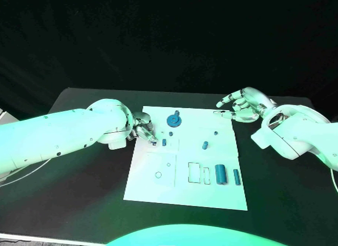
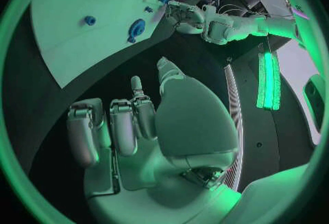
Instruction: Assemble the parts on the task board
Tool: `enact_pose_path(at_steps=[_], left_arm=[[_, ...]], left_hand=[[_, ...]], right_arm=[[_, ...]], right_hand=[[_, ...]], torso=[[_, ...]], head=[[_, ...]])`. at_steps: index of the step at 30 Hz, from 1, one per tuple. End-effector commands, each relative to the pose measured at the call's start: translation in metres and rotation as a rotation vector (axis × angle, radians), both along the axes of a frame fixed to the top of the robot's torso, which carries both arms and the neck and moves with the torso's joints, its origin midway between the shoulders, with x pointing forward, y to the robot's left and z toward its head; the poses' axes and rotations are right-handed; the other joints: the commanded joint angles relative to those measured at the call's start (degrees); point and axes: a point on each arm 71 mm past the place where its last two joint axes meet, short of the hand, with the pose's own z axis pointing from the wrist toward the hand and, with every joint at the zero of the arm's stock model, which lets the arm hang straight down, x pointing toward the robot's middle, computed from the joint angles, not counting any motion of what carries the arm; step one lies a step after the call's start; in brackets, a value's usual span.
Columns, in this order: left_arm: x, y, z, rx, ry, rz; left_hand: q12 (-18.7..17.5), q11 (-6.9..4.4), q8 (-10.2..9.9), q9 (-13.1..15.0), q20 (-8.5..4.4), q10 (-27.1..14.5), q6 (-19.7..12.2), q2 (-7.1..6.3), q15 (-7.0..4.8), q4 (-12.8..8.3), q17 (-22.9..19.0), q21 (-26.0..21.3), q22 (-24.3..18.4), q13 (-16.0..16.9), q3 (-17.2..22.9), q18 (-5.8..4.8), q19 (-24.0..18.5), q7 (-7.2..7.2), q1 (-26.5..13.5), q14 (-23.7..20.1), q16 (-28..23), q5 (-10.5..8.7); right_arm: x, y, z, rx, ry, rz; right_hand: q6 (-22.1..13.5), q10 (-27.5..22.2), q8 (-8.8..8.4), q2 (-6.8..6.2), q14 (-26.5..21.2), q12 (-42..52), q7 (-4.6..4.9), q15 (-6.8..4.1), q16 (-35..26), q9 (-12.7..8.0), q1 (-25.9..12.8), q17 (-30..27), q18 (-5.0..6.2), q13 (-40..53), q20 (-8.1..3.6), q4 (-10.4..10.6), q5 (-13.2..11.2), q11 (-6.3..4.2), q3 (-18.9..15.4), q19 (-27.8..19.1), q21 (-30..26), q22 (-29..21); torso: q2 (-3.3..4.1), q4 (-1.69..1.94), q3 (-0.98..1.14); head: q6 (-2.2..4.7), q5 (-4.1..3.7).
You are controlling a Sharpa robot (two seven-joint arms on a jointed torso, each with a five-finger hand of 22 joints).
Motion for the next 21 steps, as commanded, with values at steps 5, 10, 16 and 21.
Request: enact_pose_path(at_steps=[5, 10, 16, 21], left_arm=[[-0.0027, -0.0020, -0.0022, 0.027, 0.016, -0.027], [-0.0033, -0.0011, -0.0029, 0.030, 0.021, -0.028], [-0.0038, -0.0015, -0.0034, 0.031, 0.024, -0.030], [-0.0044, -0.0027, -0.0036, 0.030, 0.025, -0.034]], left_hand=[[0.1, 0.01, 0.3, 0.1, -0.05, 0.3, 0.4, 0.39, -0.39, -8.8, 13.8, 0.2, 1.8, 0.0, 9.1, -0.77, 0.4, -0.14, -0.1, 5.8, 0.3, 0.21], [0.1, 0.01, 0.3, 0.1, -0.05, 0.3, 0.4, 0.39, -0.39, -8.8, 13.8, 0.2, 1.8, 0.0, 9.1, -0.77, 0.4, -0.14, -0.1, 5.8, 0.3, 0.21], [0.1, 0.01, 0.3, 0.1, -0.05, 0.3, 0.4, 0.39, -0.39, -8.8, 13.8, 0.2, 1.8, 0.0, 9.1, -0.77, 0.4, -0.14, -0.1, 5.8, 0.3, 0.21], [0.1, 0.00, 0.4, 0.1, -0.07, 0.2, 0.4, 0.37, -0.41, -8.8, 13.8, 0.2, 1.8, -0.1, 9.2, -0.76, 0.3, -0.15, -0.2, 5.8, 0.2, 0.26]], right_arm=[[-0.0007, 0.0017, -0.0009, -0.007, 0.001, 0.017], [-0.0007, 0.0015, -0.0010, -0.007, 0.001, 0.016], [-0.0007, 0.0016, -0.0011, -0.007, 0.001, 0.017], [-0.0008, 0.0016, -0.0011, -0.007, 0.001, 0.017]], right_hand=[[-0.3, 0.0, 0.24, 0.57, 4.3, -0.1, -0.17, -0.37, -0.3, 0.0, 0.1, 7.9, -0.79, 7.8, -0.28, 0.0, 0.0, -0.26, 0.1, 5.9, 0.1, 15.0], [-0.3, 0.0, 0.24, 0.57, 4.3, -0.1, -0.17, -0.37, -0.3, 0.0, 0.1, 7.9, -0.79, 7.8, -0.28, 0.0, 0.0, -0.26, 0.1, 5.9, 0.1, 15.0], [-0.3, 0.0, 0.24, 0.57, 4.3, -0.1, -0.17, -0.37, -0.3, 0.0, 0.1, 7.9, -0.79, 7.8, -0.28, 0.0, 0.0, -0.26, 0.1, 5.9, 0.1, 15.0], [-0.3, 0.0, 0.24, 0.57, 4.3, -0.1, -0.17, -0.37, -0.3, 0.0, 0.1, 7.9, -0.79, 7.8, -0.28, 0.0, 0.0, -0.26, 0.1, 5.9, 0.1, 15.0]], torso=[[-0.01, 0.05, 0.06], [0.00, 0.00, 0.05], [-0.04, 0.01, 0.06], [-0.02, -0.03, 0.05]], head=[[-0.11, 0.08], [-0.12, 0.07], [-0.19, 0.13], [-0.19, 0.22]])
